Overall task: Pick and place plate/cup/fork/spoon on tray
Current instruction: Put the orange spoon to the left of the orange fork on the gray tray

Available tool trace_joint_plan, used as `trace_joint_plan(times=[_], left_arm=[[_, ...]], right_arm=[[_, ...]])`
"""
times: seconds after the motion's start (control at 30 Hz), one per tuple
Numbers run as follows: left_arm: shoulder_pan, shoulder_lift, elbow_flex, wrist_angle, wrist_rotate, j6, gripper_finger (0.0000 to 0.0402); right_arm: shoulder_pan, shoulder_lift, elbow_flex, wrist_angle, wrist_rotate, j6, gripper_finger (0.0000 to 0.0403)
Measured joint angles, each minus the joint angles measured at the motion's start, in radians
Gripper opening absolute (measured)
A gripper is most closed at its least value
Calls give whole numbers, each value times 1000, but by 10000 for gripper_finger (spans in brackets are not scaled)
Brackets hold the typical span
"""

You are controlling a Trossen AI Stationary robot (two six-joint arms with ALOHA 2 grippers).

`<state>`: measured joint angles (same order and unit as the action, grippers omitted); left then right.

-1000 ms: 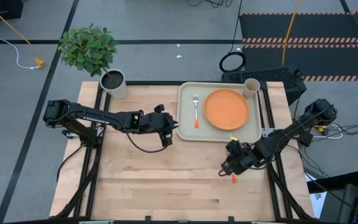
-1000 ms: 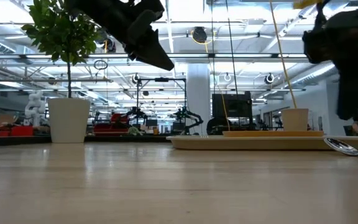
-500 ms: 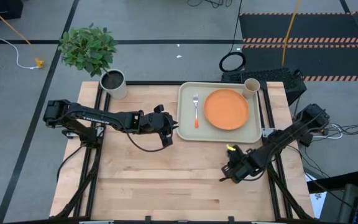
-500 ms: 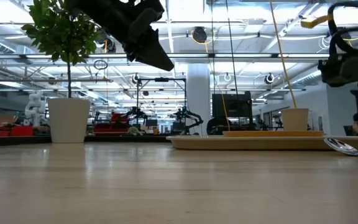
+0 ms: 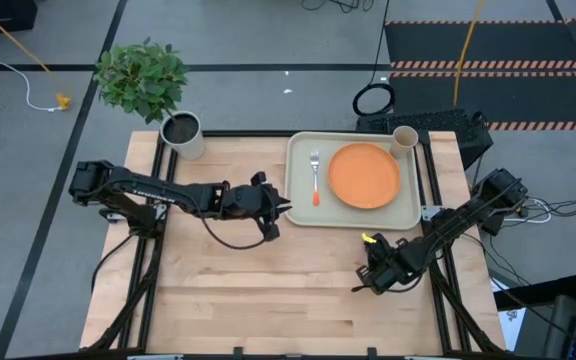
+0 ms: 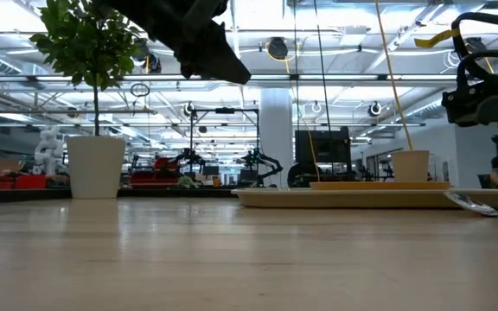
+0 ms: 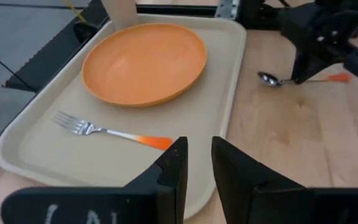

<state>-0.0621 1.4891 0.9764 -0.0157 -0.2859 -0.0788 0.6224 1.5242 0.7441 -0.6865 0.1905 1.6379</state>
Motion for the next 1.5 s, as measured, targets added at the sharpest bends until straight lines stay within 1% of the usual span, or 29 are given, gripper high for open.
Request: trace_joint_plan(times=[0.1, 0.27, 0.37, 0.53, 0.7, 0.8, 0.93, 1.03, 1.1, 1.2, 1.3, 1.4, 1.5], left_arm=[[-10, 0, 0, 1, 0, -2, 76], [-26, 0, 0, -1, 0, -3, 76], [-32, 0, 0, -2, 0, -4, 76], [-32, 0, 0, -2, 0, -13, 76], [-39, 0, 0, -9, 0, -15, 76], [-49, 0, 0, -11, -8, 2, 76], [-69, -3, 0, -26, -118, 43, 76], [-78, -28, 1, -87, -188, 68, 76], [-78, -57, 2, -166, -212, 65, 76], [-78, -100, 3, -270, -258, 19, 76], [-78, -147, 1, -413, -324, -57, 76], [-77, -173, -7, -518, -345, -132, 76], [-79, -176, -17, -530, -346, -183, 76]], right_arm=[[1, 0, -1, 7, 19, -11, 8], [1, 1, 1, 53, 36, -60, 8], [-2, 5, 41, 71, 42, -127, 3], [-48, 2, 119, 176, 71, -329, 2], [-135, 3, 128, 362, 122, -576, 1], [-206, 4, 127, 429, 124, -693, 1], [-308, 2, 127, 564, 121, -851, 1], [-384, 3, 127, 661, 106, -953, 0], [-437, 3, 127, 732, 61, -1011, 0], [-512, 3, 127, 808, -17, -1074, 0], [-577, 3, 127, 880, -39, -1067, 0], [-636, 3, 127, 934, -34, -1072, 0], [-693, 3, 127, 973, -36, -1018, 0]])
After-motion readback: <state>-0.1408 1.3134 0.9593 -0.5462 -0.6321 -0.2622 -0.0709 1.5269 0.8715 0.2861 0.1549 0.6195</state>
